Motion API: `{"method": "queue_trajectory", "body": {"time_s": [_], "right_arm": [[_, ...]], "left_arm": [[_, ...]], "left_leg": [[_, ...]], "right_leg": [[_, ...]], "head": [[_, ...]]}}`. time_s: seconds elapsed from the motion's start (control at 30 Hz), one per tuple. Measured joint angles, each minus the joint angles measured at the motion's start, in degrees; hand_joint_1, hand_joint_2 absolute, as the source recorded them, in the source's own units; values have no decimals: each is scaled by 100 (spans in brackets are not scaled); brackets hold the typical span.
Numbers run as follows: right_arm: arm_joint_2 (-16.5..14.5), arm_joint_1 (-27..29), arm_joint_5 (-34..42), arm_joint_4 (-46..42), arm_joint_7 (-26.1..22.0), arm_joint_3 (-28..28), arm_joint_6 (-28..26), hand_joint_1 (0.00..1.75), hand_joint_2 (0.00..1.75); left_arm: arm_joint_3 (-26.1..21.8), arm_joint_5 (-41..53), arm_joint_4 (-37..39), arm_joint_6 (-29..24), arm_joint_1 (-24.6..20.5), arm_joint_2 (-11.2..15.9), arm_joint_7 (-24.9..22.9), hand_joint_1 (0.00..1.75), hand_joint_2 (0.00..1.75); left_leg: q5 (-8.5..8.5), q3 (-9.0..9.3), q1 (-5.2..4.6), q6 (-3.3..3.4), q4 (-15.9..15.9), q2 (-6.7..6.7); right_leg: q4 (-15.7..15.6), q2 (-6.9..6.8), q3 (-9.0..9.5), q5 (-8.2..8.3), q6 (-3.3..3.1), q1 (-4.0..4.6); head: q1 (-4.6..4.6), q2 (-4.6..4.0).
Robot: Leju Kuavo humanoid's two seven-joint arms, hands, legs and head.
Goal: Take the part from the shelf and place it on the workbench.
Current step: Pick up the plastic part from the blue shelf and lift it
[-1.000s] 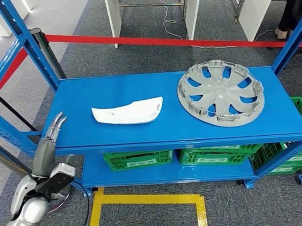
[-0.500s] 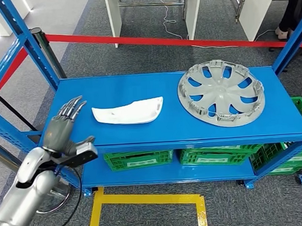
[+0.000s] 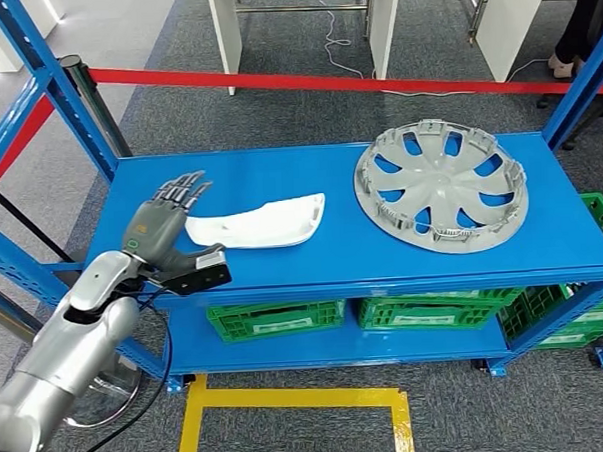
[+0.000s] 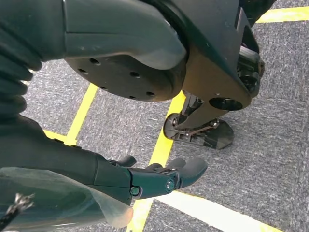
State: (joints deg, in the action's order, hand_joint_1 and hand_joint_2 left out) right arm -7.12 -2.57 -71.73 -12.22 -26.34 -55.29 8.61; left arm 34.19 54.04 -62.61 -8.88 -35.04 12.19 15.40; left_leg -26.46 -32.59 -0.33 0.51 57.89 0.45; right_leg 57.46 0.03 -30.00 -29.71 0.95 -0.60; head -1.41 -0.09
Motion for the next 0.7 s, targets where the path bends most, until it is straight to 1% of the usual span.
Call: {"method": "queue_trajectory", "body": {"time_s": [0.17,0.3,0.5,0.7], "right_arm": [[9,-1,-13,0,14,1,1,0,175],[15,-1,-39,0,78,1,0,0,175],[19,-5,-77,1,118,1,31,0,175],[19,-7,-86,2,123,1,101,0,175]], "left_arm": [[228,-143,238,102,-171,-169,169,0,0],[433,-294,289,383,-224,-269,256,0,0],[742,-602,394,942,-335,-352,339,0,0],[969,-777,512,1087,-421,-426,358,0,0]], "left_leg": [[0,-1,0,0,0,0],[0,-2,0,0,0,0],[0,-2,0,0,0,0],[0,-3,0,0,0,0]], "right_leg": [[0,1,-1,0,0,0],[0,0,-2,0,0,0],[0,1,-2,0,0,1],[0,0,-1,0,0,0]], "head": [[1,0],[1,0],[1,0],[0,0]]}}
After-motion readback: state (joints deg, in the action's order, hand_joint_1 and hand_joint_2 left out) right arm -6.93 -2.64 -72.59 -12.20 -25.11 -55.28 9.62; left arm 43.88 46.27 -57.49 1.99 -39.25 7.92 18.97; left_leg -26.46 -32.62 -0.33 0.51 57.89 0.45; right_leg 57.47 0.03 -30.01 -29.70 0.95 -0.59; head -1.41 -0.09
